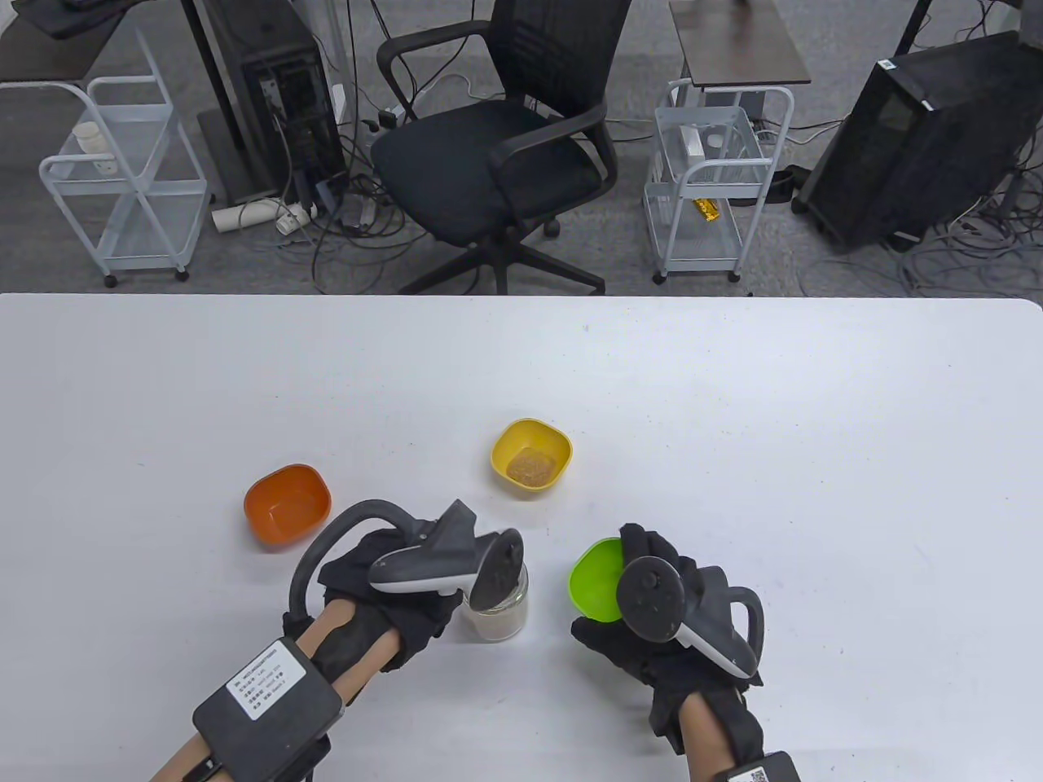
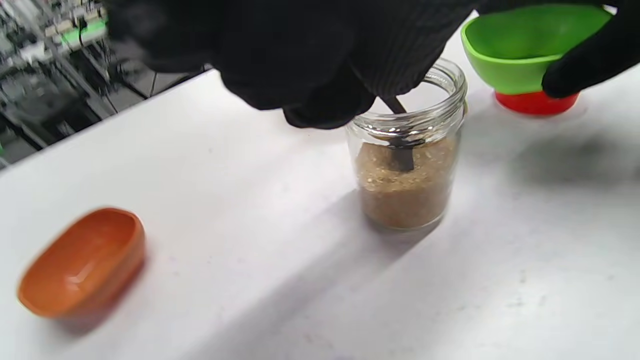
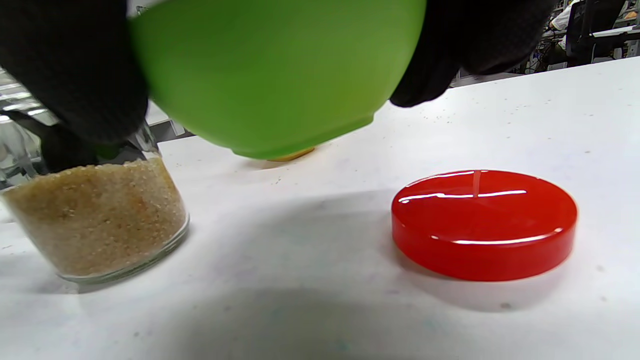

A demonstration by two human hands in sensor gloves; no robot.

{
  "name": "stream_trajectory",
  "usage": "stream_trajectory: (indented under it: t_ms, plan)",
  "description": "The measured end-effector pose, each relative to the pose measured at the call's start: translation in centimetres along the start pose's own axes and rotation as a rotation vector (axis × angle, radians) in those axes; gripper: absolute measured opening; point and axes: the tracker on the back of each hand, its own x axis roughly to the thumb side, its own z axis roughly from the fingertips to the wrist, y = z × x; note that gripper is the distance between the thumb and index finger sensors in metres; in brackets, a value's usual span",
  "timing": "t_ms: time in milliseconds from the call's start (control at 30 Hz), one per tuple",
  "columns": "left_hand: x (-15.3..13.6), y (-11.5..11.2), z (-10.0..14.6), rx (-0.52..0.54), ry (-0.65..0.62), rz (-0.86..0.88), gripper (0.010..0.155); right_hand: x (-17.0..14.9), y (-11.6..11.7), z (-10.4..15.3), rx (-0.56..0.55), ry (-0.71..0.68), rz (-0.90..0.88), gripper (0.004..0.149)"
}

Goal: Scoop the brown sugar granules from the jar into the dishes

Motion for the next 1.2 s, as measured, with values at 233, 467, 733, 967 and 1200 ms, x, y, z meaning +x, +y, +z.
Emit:
stream_trajectory:
  t_ms: [233, 467, 733, 967, 1200]
  plan:
    - [-3.6, -0.8, -0.8, -0.107, -0.061, 0.320, 0.045, -0.1, -0.1, 0.0, 0.002, 0.002, -0.004, 0.113]
    - [-6.4, -1.9, -0.6, -0.134, -0.072, 0.492, 0.045, -0.1, -0.1, 0.0, 0.005, -0.002, -0.002, 0.113]
    - [-7.7, -2.1, 0.3, -0.128, -0.043, 0.529, 0.045, 0.0, 0.1, 0.0, 0.017, -0.006, -0.008, 0.112]
    - [-8.3, -2.4, 0.9, -0.106, -0.051, 0.561, 0.046, 0.3, 0.3, 0.0, 0.034, -0.017, -0.013, 0.113]
    - [-9.7, -3.2, 1.5, -0.083, -0.053, 0.634, 0.046, 0.7, 0.5, 0.0, 0.047, -0.036, -0.024, 0.113]
